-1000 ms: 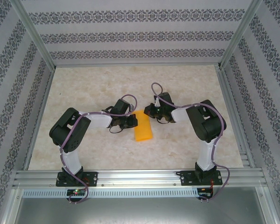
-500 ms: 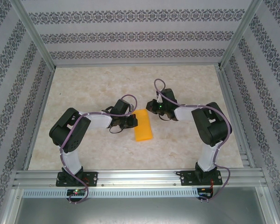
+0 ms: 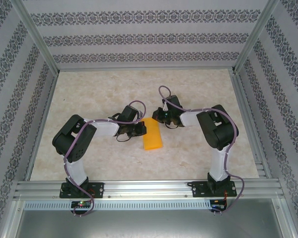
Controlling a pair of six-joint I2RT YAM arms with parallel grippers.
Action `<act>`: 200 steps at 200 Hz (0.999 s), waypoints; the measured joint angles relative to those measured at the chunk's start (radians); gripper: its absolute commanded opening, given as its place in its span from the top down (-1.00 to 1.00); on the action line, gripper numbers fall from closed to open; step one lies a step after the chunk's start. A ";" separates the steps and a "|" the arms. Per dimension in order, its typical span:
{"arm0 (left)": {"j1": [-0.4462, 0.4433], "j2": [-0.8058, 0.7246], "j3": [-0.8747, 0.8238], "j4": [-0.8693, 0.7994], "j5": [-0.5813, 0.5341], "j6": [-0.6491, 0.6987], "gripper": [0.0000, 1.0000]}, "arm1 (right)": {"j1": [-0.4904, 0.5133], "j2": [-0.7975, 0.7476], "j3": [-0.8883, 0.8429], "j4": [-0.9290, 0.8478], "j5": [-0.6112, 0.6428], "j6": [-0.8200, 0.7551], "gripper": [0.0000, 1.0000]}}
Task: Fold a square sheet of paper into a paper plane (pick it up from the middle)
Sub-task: Fold the square sheet of paper in half at the center of the table.
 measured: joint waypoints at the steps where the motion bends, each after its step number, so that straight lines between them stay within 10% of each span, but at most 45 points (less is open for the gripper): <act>1: 0.000 0.000 0.000 0.000 0.000 0.000 1.00 | -0.001 0.000 0.000 0.000 0.000 0.000 1.00; 200: -0.001 0.014 0.130 -0.246 -0.033 0.167 0.98 | 0.153 -0.343 -0.363 -0.076 -0.026 -0.021 0.94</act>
